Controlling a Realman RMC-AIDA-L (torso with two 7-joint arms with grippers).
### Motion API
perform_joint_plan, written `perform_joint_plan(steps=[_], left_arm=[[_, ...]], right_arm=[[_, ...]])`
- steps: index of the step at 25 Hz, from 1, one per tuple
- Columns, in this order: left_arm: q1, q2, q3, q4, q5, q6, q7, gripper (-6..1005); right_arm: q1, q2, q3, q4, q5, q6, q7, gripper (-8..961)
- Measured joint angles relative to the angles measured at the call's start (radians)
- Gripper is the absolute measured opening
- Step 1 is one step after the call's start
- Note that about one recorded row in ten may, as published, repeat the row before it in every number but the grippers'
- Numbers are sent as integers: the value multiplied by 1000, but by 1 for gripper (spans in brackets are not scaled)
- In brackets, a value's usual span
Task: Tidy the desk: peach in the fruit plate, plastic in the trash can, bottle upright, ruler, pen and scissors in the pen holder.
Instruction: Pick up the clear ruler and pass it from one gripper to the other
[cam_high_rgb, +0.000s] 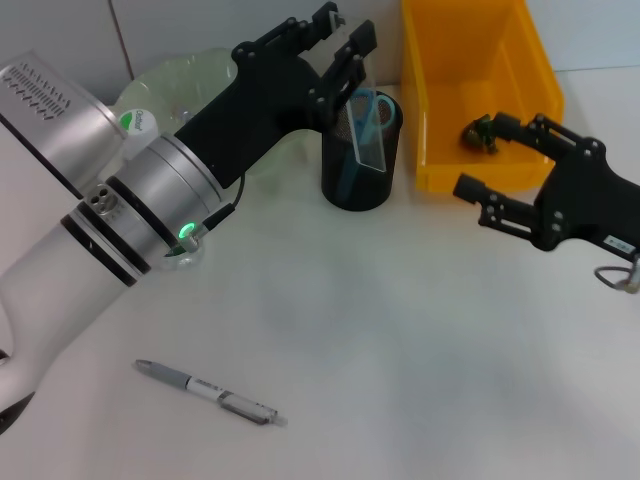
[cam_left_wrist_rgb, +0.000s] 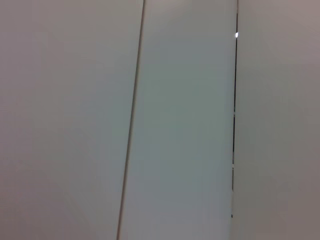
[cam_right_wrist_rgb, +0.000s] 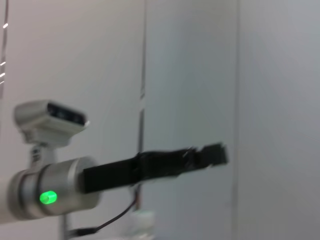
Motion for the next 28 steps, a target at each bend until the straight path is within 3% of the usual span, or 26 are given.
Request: perform_joint_plan(steps=[6,12,28], left_arm=[[33,0,22,76,3,-58,25,383],[51,0,45,142,6,-148,77,383],[57,0,54,158,3,-174,116,383]], right_arm=[[65,1,-1,170,116,43,-217,798],[157,2,1,287,133,96,-331,798],[260,3,0,386,136,219,-355,799]])
